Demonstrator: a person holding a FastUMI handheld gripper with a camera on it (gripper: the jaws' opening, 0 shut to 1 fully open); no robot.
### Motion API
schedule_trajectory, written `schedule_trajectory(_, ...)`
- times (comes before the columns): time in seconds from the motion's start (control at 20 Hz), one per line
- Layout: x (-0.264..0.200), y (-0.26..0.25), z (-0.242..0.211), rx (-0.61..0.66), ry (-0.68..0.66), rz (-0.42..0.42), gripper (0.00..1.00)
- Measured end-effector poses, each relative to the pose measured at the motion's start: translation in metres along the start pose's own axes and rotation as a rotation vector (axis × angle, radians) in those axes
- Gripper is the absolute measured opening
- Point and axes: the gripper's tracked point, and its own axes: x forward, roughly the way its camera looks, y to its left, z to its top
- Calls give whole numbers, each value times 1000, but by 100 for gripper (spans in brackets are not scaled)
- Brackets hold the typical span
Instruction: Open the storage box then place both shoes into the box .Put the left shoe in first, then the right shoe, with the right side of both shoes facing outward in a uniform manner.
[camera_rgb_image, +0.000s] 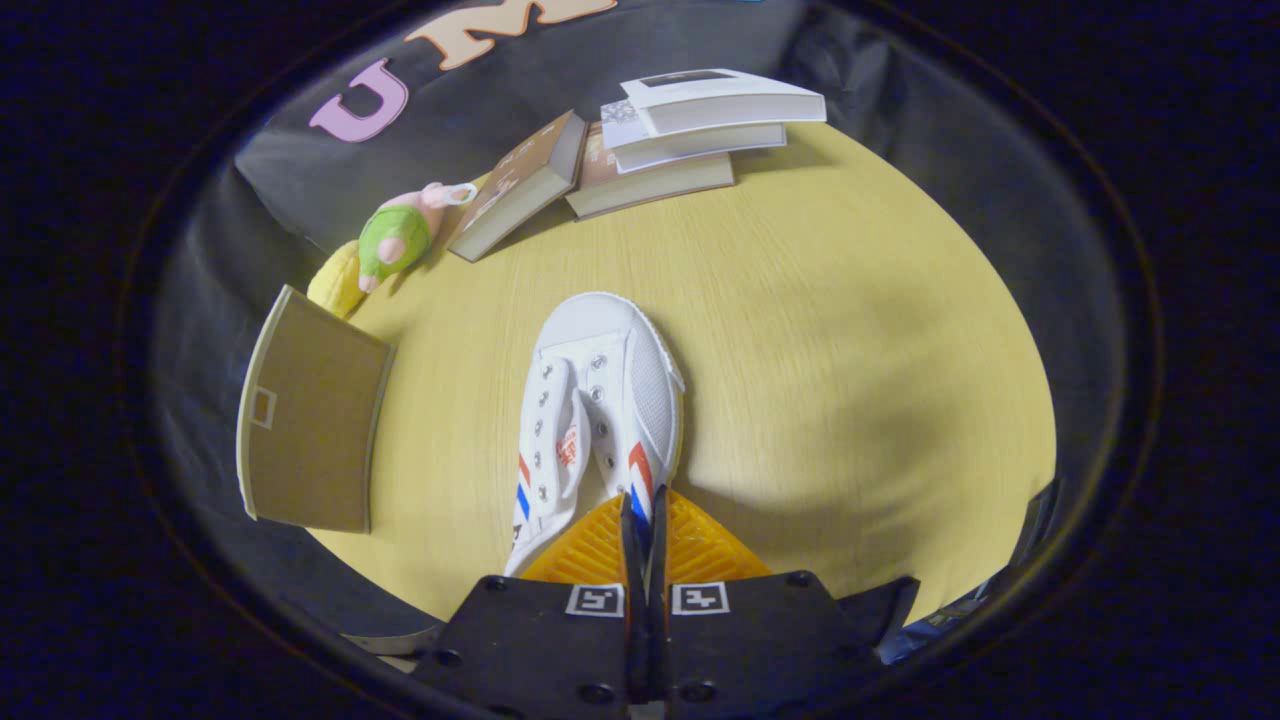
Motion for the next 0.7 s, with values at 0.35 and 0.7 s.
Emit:
schedule_trajectory(0.35,-23,33,15,102,-44,63,4)
schedule_trajectory(0.7,-50,86,32,153,-106,82,4)
